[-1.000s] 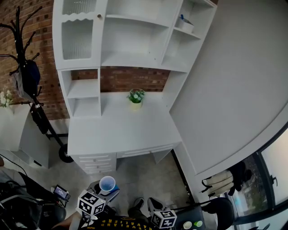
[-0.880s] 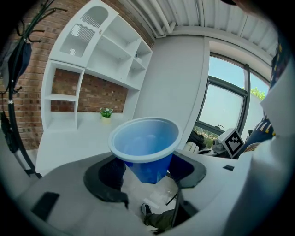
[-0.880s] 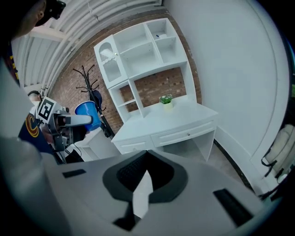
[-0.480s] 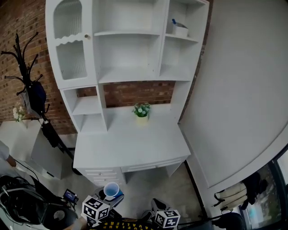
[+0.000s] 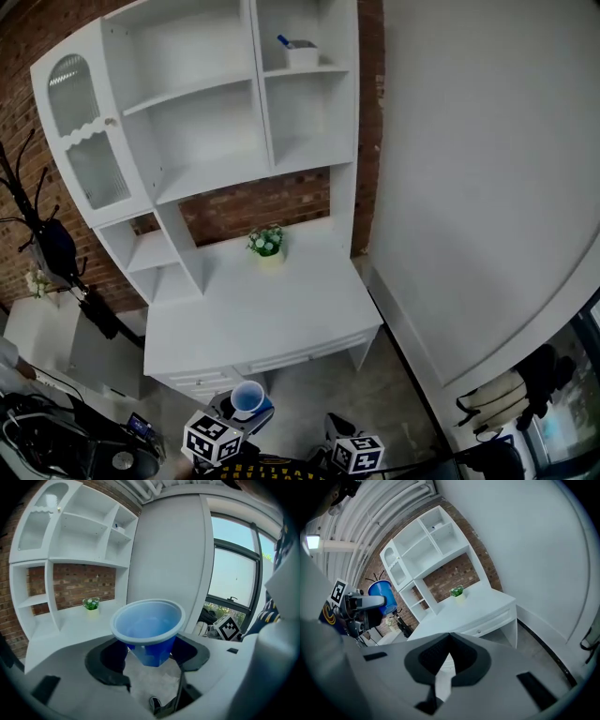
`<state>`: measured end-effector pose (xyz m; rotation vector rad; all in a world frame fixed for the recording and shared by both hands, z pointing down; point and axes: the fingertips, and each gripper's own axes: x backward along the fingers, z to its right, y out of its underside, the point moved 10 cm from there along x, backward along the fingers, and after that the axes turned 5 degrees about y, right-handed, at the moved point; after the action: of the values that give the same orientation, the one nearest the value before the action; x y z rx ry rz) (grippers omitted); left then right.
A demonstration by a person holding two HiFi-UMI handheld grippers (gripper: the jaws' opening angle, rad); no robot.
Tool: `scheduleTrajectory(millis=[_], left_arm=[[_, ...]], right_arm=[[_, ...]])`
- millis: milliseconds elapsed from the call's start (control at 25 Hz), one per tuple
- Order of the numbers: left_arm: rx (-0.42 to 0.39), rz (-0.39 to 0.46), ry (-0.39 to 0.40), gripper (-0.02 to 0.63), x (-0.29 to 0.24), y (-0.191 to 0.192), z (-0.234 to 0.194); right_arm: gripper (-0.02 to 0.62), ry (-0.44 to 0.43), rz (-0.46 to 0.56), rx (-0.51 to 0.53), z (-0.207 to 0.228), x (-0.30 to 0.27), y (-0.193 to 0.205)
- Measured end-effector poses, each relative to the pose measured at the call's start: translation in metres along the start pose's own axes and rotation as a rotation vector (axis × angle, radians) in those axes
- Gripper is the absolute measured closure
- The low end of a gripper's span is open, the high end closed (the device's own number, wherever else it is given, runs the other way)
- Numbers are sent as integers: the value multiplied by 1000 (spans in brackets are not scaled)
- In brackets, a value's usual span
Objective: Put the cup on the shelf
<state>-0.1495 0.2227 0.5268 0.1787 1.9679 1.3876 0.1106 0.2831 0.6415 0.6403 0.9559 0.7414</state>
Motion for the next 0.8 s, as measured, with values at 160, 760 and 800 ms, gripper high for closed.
scheduleTrajectory(millis=[160, 760, 800], left_arm=[[-36, -27, 21, 324, -26, -17, 11], [-102, -66, 214, 324, -121, -62, -21], [-103, -63, 227, 324, -128, -67, -27]], right_arm=[[589, 10, 19, -26, 21, 1, -5], [589, 176, 72, -115, 64, -11, -40], [589, 196, 77, -120, 67, -14, -46]])
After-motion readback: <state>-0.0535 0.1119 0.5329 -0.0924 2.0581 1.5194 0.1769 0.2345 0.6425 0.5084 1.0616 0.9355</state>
